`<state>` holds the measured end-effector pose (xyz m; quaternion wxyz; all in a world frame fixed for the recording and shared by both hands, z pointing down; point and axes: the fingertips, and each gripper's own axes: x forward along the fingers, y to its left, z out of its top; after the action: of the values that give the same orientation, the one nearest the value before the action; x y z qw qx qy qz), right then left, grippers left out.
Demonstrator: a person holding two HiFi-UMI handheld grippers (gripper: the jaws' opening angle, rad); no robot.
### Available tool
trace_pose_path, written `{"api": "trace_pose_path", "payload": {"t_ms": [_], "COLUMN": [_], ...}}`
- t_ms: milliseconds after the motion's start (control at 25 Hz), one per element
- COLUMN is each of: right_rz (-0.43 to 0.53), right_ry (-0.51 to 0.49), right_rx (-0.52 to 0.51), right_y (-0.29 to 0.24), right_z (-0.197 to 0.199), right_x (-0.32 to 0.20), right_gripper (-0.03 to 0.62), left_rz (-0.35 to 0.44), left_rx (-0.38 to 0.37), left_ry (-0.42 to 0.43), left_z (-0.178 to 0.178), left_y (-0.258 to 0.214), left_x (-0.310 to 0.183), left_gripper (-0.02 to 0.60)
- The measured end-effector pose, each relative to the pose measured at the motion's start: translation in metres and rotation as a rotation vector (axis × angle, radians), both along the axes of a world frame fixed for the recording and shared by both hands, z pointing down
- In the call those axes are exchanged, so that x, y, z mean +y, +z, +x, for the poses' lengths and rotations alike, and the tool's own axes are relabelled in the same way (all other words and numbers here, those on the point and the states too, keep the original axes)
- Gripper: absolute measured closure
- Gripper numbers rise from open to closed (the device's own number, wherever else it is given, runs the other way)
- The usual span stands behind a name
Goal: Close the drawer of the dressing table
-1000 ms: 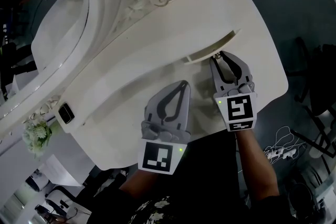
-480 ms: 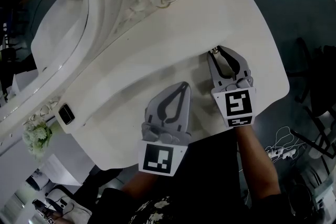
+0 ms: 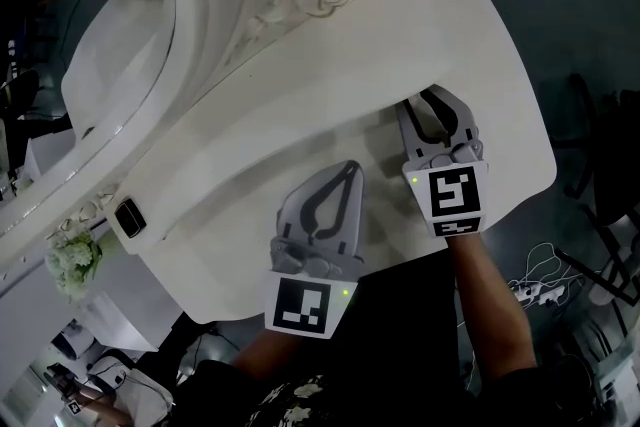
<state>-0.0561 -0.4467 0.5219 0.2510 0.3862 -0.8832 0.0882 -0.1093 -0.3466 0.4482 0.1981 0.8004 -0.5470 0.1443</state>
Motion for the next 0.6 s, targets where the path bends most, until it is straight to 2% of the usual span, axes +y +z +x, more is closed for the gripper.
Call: {"api": "trace_pose_path", "payload": {"t_ms": [200,280,400,600], "right_rz": [0.029,0.044,0.042,0.063], "right_ry": [-0.002,-0.01,-0.011,0.005], "right_rx": [0.012,0.015,0.018,0.008], "right_y": [-0.001,-0.002,-0.002,-0.011], "right_z": [0.0,-0.001,0.004,0.021], "right_x": [-0.001,-0.001,0.002,0.011], "right_gripper": [0.505,0.468,0.447,0.45], "left_rz": [0.005,0.009,0.008,0.034], "left_rx": [-0.003,-0.011,-0.017,-0.039], "left_ry": [-0.007,-0.011,-0.021,-0.043], "left_z": [-0.002,-0.003,-0.004,-0.002], "left_y": [-0.002,-0.004,-0.005,-0.011], "left_x": [-0.001,0.001,0.004,0.007], "left_gripper": [0.58,0.578,0.58,0.579]}}
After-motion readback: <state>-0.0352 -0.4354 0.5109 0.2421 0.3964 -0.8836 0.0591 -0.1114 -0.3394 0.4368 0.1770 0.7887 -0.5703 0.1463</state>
